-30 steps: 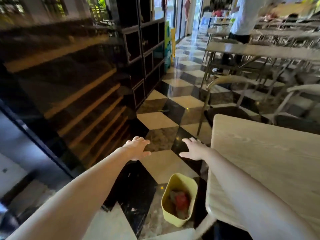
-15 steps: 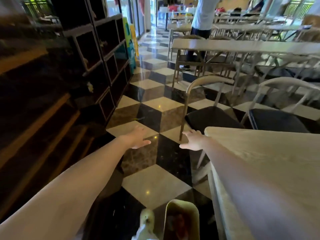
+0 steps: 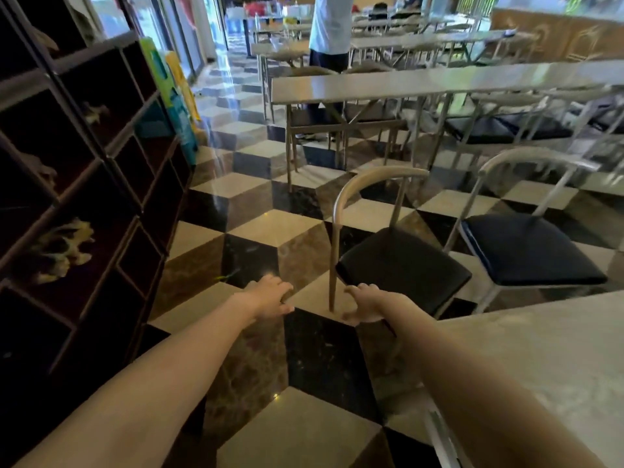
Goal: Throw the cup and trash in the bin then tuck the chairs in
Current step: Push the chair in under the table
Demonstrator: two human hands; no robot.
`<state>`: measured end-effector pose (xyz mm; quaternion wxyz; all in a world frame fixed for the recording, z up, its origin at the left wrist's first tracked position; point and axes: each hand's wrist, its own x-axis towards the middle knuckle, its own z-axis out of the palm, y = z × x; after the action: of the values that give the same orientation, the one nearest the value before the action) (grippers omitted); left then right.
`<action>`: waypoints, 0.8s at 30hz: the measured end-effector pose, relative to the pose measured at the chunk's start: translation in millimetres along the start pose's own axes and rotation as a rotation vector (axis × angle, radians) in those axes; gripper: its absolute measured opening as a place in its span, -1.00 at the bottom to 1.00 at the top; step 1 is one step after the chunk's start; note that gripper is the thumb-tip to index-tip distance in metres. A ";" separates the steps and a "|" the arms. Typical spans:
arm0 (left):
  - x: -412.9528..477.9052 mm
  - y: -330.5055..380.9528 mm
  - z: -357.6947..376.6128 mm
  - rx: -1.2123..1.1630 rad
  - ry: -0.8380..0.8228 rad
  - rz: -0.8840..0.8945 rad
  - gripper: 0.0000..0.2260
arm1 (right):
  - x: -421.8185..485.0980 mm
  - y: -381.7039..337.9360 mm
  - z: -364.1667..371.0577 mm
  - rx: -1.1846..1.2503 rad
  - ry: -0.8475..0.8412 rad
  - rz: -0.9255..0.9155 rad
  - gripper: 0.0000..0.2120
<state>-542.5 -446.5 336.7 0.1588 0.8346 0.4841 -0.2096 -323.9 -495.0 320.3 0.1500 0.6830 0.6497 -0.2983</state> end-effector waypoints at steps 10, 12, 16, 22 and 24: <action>149.8 -69.2 -96.7 0.076 -0.015 0.142 -0.49 | 125.7 10.9 -97.8 0.076 -0.044 0.081 -0.30; 191.9 -85.4 -117.1 0.071 -0.017 0.175 -0.49 | 156.4 12.8 -120.4 0.097 -0.047 0.124 -0.29; 281.4 -107.6 -165.3 0.108 -0.028 0.241 -0.49 | 216.2 23.8 -169.2 0.166 -0.051 0.190 -0.31; 411.8 -117.9 -241.0 0.301 0.000 0.378 -0.50 | 289.9 55.7 -226.5 0.275 -0.010 0.318 -0.32; 448.2 -113.6 -255.2 0.368 -0.035 0.416 -0.48 | 306.1 65.3 -238.6 0.289 -0.028 0.355 -0.33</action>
<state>-393.0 59.8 323.8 0.0527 0.9271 0.2531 -0.2713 -216.1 -116.6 309.4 0.1097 0.7966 0.4677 -0.3668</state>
